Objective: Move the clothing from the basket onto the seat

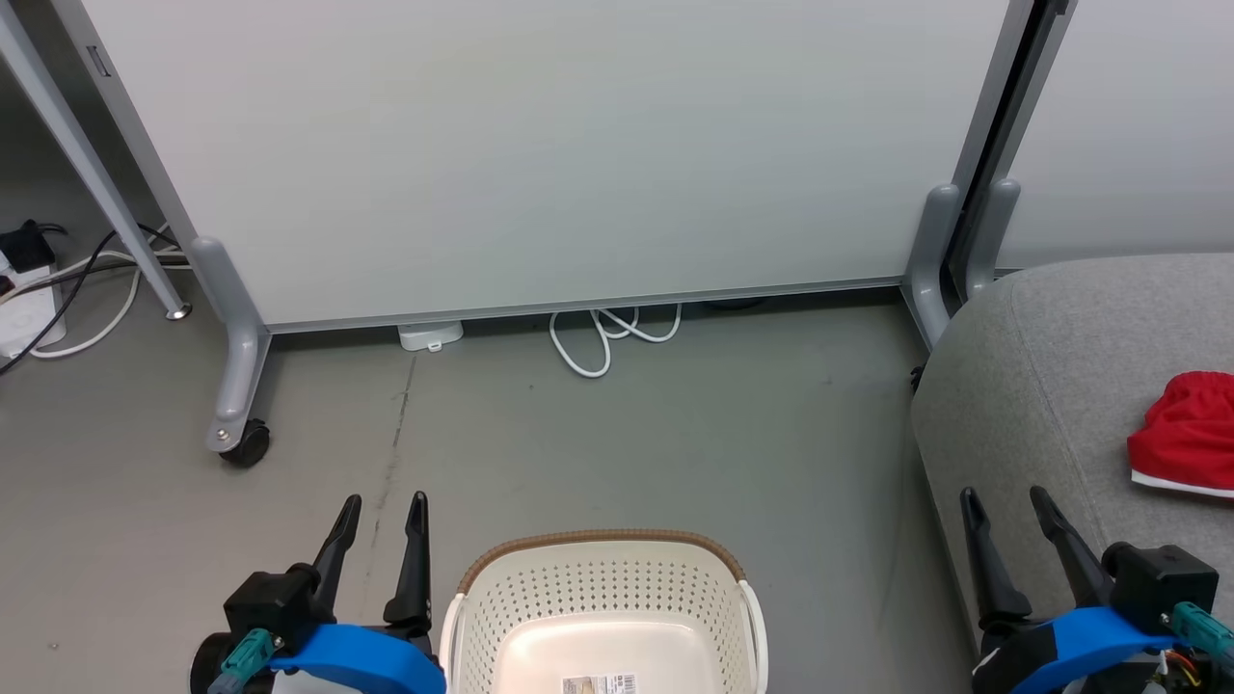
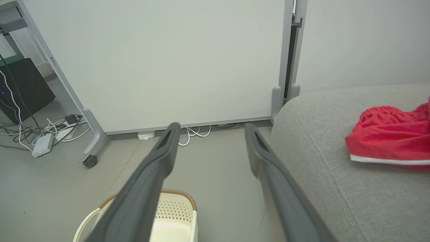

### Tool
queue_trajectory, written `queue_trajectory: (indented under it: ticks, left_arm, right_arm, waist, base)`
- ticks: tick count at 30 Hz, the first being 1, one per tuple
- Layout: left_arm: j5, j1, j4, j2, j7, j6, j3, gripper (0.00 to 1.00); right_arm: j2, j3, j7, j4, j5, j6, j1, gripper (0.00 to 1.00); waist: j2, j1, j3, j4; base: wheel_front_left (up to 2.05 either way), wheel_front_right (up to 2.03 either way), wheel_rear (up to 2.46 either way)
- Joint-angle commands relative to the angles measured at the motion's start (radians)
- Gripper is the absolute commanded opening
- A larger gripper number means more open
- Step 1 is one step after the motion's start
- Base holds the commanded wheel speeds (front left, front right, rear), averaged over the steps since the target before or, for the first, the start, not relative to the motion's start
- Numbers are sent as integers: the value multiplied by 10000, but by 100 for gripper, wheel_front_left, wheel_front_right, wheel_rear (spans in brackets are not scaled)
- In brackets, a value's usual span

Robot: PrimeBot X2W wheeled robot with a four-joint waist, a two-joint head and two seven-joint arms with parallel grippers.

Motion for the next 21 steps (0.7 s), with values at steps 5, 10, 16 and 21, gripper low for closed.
queue_trajectory:
  ticks: [5,10,16,21]
  left_arm:
    - [79,6,67,-28,-25,-28,98,100]
    - [83,0,105,-32,-25,-28,101,100]
    - [56,44,113,-23,-25,-28,92,100]
    - [75,27,128,-29,-25,-28,87,100]
  right_arm:
    - [13,71,-61,112,75,1,81,100]
    - [13,74,-99,171,118,1,84,100]
    - [14,98,-103,210,137,1,96,100]
    - [14,119,-107,210,156,1,81,100]
  waist:
    - [-1,1,-27,6]
    - [-1,1,-20,-11]
    - [-1,1,-33,-31]
    - [-1,1,-29,-26]
  base:
    - [0,0,0]
    - [0,0,0]
    - [0,0,0]
    - [0,0,0]
